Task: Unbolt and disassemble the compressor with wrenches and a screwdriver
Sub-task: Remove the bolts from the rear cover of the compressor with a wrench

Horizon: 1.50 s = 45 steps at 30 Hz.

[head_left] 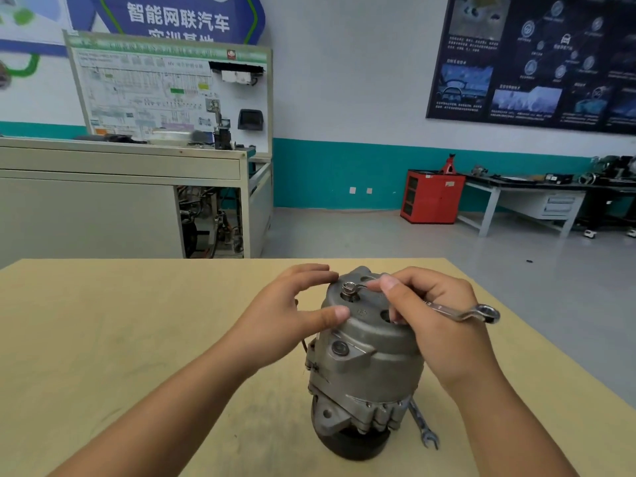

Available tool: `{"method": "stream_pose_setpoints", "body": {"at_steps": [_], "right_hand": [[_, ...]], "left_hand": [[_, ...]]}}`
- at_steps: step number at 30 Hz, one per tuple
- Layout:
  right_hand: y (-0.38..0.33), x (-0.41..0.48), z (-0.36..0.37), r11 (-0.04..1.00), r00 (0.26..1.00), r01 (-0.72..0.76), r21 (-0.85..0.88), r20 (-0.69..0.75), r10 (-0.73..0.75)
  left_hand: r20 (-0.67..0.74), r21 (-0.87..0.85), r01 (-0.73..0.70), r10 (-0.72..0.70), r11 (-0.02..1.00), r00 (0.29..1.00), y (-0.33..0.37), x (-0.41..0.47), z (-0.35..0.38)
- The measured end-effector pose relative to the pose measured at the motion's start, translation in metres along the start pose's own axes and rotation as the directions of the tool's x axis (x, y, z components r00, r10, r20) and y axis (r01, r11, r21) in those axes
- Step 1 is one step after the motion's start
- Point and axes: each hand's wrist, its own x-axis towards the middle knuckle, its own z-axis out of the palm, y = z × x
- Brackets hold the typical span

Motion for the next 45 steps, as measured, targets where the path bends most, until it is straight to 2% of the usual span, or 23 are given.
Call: {"method": "stream_pose_setpoints", "body": {"at_steps": [3,11,15,20,22,26,30,34,40,42,45], "right_hand": [[0.001,0.005,-0.004,0.994,0.997,-0.073,0.076,0.012,0.073],[0.001,0.001,-0.005,0.98,0.995,-0.104,0.171,0.022,0.102],[0.001,-0.001,-0.008,0.965,0.994,-0.11,0.239,0.004,0.112],[0.005,0.0,-0.013,0.975,0.982,-0.081,0.207,-0.15,0.113],[0.009,0.002,-0.018,0.96,0.974,-0.081,0.267,-0.185,0.134],[0.024,0.013,-0.023,0.869,0.953,-0.171,0.464,-0.146,0.266],[0.029,0.025,-0.021,0.83,0.922,-0.222,0.512,-0.166,0.349],[0.028,0.035,-0.024,0.846,0.911,-0.23,0.481,-0.2,0.362],[0.02,0.028,-0.025,0.795,0.95,-0.168,0.582,-0.119,0.287],[0.019,0.026,-0.02,0.781,0.959,-0.128,0.611,-0.125,0.255],[0.017,0.024,-0.011,0.815,0.959,-0.152,0.559,-0.115,0.258]], "left_hand": [[0.098,-0.137,0.074,-0.061,0.988,0.993,-0.002,0.014,-0.003],[0.285,-0.147,0.118,-0.073,0.982,0.956,0.007,0.033,-0.013],[0.313,-0.118,0.105,-0.064,0.987,0.948,0.01,0.036,-0.016],[0.303,-0.083,0.095,-0.065,0.992,0.951,0.011,0.039,-0.017],[0.305,-0.099,0.095,-0.061,0.991,0.95,0.011,0.039,-0.017],[0.288,-0.108,0.09,-0.055,0.99,0.956,0.012,0.037,-0.015],[0.221,-0.103,0.032,-0.009,0.994,0.975,0.011,0.036,-0.011],[0.144,-0.197,0.011,0.018,0.98,0.989,0.01,0.037,-0.008],[0.061,-0.324,0.004,0.017,0.946,0.998,0.004,0.036,-0.011],[0.039,-0.331,-0.002,0.016,0.944,0.999,0.001,0.034,-0.014],[0.011,-0.323,-0.023,0.028,0.946,1.0,-0.003,0.027,-0.021]]}}
